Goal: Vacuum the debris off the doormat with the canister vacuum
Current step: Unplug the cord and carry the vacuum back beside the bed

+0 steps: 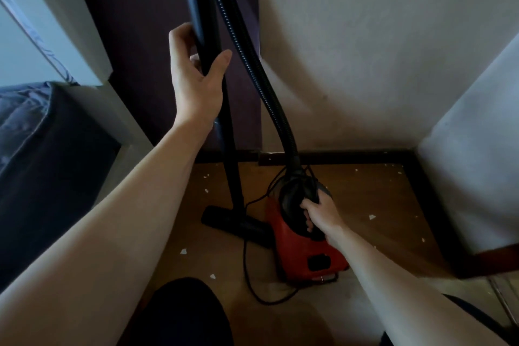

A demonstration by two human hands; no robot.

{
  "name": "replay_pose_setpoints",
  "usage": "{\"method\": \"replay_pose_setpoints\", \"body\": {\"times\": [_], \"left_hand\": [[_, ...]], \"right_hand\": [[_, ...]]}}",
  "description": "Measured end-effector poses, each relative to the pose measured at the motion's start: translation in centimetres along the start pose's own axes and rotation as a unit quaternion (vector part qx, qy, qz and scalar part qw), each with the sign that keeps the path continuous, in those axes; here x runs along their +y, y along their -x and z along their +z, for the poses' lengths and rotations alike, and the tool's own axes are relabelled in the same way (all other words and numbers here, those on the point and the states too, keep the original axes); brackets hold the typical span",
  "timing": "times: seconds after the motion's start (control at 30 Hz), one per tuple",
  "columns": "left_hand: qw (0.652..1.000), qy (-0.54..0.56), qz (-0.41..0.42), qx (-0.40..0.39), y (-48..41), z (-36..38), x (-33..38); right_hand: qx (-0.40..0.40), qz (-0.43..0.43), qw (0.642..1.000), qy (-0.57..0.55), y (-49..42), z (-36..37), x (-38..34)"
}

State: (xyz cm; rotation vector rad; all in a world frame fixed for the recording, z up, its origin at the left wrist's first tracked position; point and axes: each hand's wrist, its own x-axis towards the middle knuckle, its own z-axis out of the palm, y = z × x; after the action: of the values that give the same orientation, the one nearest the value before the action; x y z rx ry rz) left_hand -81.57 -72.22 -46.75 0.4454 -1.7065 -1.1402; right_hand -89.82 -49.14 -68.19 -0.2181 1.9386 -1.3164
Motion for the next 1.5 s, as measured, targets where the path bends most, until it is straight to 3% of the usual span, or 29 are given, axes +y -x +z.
{"method": "replay_pose_setpoints", "body": {"times": [0.23, 0.43, 0.7, 0.9, 1.2, 1.5], "left_hand": [[0.999, 0.01, 0.017, -0.034, -0.6, 1.9, -2.1], [0.993, 0.04, -0.002, -0.107, -0.7, 2.2, -2.6], [0.949, -0.024, -0.086, -0.301, -0.4, -1.2, -4.6], [0.969, -0.094, -0.041, -0.225, -0.5, 0.1, -5.2], [0.987, -0.061, -0.045, -0.14, -1.9, 4.1, -5.7], [0.982, -0.05, -0.055, -0.174, -1.5, 9.1, -6.4]], "right_hand": [[0.037, 0.034, 0.999, -0.018, -0.6, -1.1, 0.9], [0.031, -0.003, 0.999, -0.017, -1.0, -0.9, 0.8], [0.028, -0.012, 0.999, 0.01, -1.0, -0.8, 0.4], [0.027, 0.005, 0.999, -0.017, 0.0, -2.3, 0.2], [0.015, -0.008, 1.0, -0.016, 0.7, -3.1, 0.0], [-0.007, 0.009, 0.999, -0.041, 0.1, -1.5, 0.1]]}}
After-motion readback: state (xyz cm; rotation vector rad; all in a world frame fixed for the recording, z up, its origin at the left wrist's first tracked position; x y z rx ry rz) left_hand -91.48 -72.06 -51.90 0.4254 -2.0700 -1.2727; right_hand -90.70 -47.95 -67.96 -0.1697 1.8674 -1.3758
